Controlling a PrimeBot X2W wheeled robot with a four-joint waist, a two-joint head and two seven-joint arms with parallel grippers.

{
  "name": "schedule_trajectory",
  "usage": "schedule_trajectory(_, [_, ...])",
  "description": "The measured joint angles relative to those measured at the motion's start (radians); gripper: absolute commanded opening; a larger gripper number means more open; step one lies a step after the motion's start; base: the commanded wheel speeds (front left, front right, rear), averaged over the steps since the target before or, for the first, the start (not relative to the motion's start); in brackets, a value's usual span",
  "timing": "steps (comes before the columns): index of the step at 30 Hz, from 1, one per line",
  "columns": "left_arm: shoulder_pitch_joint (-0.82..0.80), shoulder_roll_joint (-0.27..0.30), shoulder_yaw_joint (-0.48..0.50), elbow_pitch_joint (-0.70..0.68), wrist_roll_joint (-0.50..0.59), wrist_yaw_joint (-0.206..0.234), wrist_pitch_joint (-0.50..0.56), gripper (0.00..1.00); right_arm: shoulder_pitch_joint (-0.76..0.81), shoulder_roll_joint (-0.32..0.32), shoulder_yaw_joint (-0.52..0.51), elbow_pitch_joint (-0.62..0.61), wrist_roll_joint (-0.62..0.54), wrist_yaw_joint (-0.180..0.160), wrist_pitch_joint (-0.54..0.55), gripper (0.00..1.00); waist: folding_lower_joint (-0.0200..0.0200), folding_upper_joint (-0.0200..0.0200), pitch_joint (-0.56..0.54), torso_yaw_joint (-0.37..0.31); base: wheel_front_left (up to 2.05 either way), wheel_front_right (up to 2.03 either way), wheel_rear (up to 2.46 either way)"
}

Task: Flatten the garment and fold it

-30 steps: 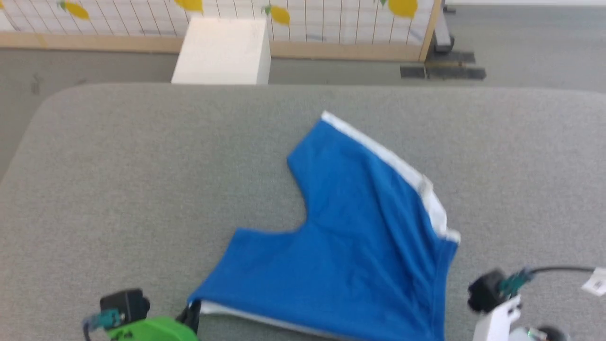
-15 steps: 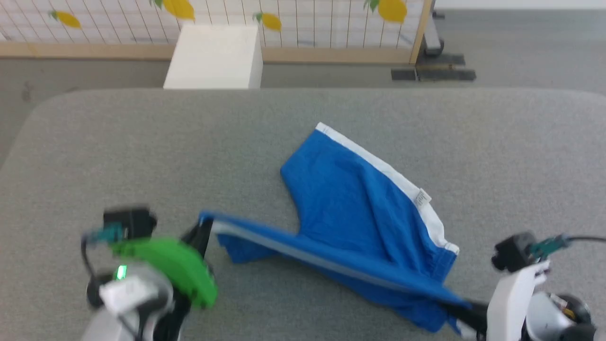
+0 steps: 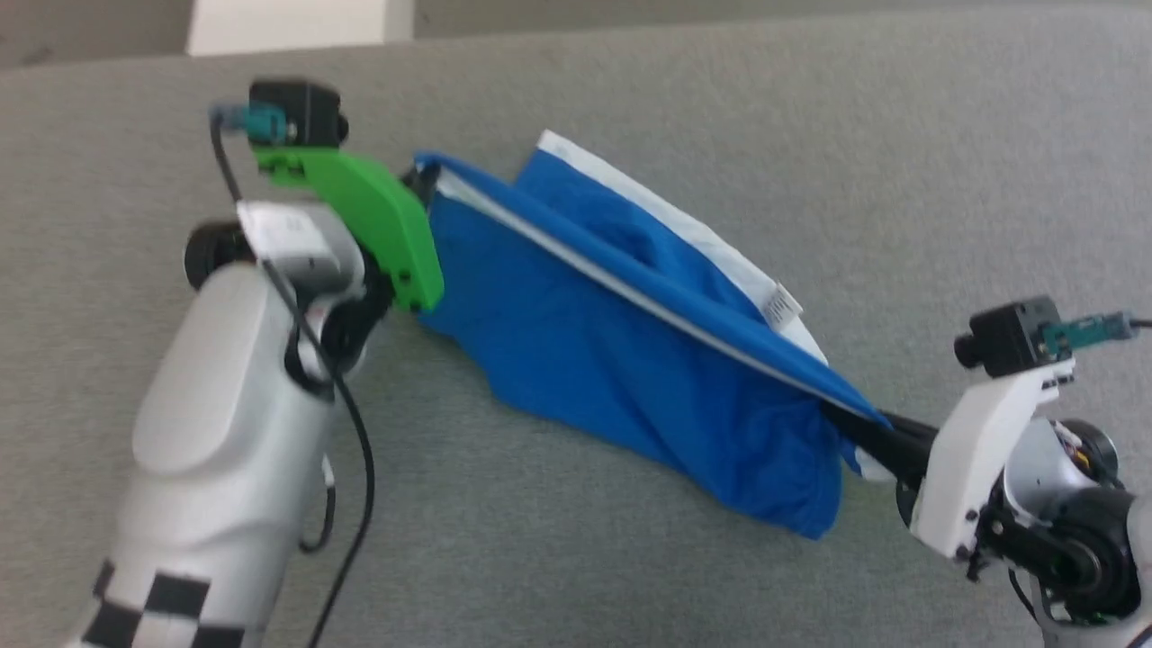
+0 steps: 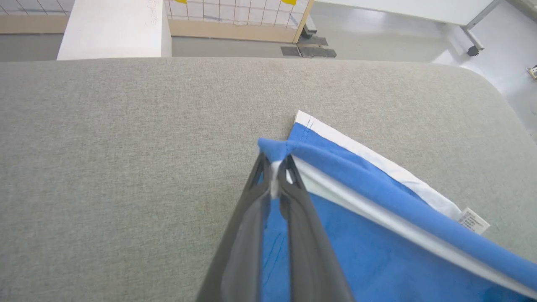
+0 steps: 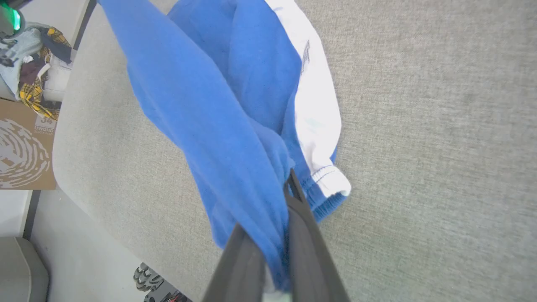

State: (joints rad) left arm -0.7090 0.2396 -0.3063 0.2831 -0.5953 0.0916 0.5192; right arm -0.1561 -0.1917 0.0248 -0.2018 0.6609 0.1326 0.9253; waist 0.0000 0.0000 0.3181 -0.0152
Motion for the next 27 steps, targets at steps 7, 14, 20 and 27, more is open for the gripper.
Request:
schedule_trajectory(7, [-0.147,-0.012,-0.020,0.154,0.021,-0.017,0.006,0.00,-0.079,0.006,0.032,0.051,0.009,0.000,-0.053,0.00,0.0000,0.0000,0.100,-0.068,0.00,0.00,0.00])
schedule_trajectory(14, [-0.215,-0.021,-0.030,0.249,0.047,-0.019,-0.029,0.00,-0.130,-0.012,0.092,0.094,0.009,0.000,-0.107,0.00,0.0001,0.0000,0.172,-0.143,0.00,0.00,0.00])
schedule_trajectory(20, [-0.226,-0.030,-0.021,0.283,0.051,-0.015,-0.109,1.00,-0.145,-0.016,0.122,0.110,0.011,0.000,-0.181,1.00,0.0001,0.0000,0.193,-0.172,0.00,0.00,0.00])
schedule_trajectory(27, [-0.227,-0.023,-0.020,0.266,0.080,-0.052,-0.330,1.00,-0.092,-0.013,0.066,0.062,-0.044,0.000,-0.338,1.00,0.0001,0.0000,0.157,-0.154,0.00,0.00,0.00])
